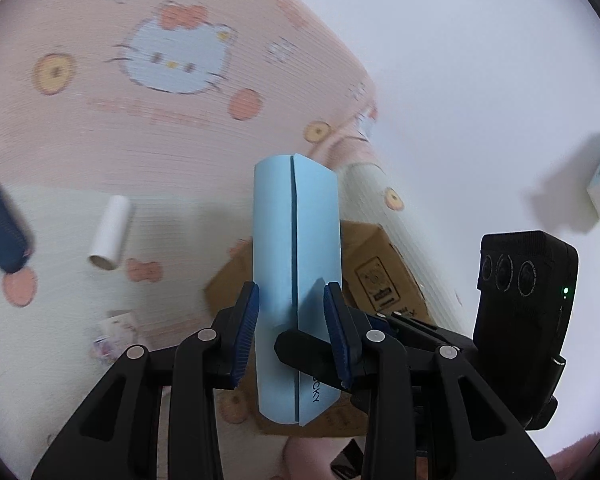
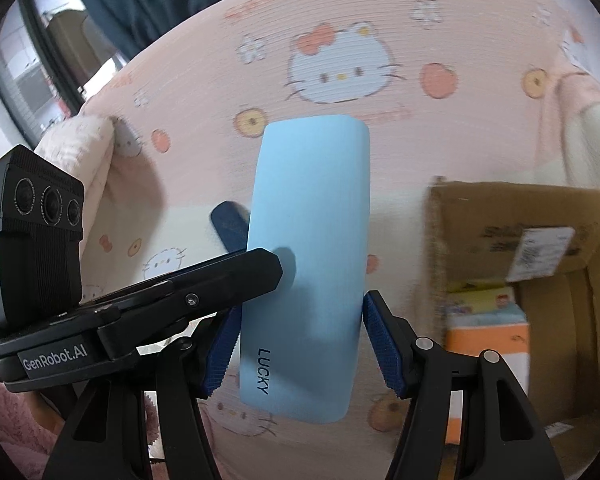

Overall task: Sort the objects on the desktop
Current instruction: 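Carry the power bank with the right gripper and lower it into the box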

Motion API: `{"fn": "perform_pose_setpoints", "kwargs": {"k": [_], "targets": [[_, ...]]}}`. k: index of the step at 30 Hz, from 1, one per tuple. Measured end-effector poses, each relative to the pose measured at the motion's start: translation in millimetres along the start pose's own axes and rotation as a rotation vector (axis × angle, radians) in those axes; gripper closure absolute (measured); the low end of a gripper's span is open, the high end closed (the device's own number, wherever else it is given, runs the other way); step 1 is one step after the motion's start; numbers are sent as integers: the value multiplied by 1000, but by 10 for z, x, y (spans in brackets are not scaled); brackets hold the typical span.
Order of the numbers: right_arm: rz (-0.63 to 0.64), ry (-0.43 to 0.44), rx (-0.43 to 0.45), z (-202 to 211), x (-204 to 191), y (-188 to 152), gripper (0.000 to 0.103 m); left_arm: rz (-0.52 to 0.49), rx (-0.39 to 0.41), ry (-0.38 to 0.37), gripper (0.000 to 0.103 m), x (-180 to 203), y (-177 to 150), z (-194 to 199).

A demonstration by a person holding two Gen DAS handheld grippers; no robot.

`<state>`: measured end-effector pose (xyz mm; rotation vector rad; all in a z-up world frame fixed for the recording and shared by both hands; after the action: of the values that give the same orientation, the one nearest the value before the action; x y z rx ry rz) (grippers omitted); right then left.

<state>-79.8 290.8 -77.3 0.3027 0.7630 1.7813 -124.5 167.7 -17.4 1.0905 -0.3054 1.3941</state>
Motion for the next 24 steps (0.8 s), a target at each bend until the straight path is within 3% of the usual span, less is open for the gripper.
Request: {"fn": "perform_pose_setpoints", "kwargs": {"k": [10, 17, 24], "targets": [[-55, -118, 11, 488, 702, -85, 43, -79, -125, -55, 66, 534, -93, -603], [-68, -153, -23, 572, 1016, -281, 43, -118, -195, -24, 66, 645, -293, -897], [-81, -121, -84, 488, 1175, -537, 43, -118, -296, 33, 66, 612, -473, -1164]]}}
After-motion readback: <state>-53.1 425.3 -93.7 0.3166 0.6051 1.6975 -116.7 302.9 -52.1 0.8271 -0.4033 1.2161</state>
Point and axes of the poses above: each gripper's, at about its wrist camera, not at the fingertips, and z roughly against the way its jaws point, x to its right, y to its top, the point moved 6 cm from there along -z, roughly the way its jaws point, and after that the axes turned 11 degrees about z, right-handed, at the moved point
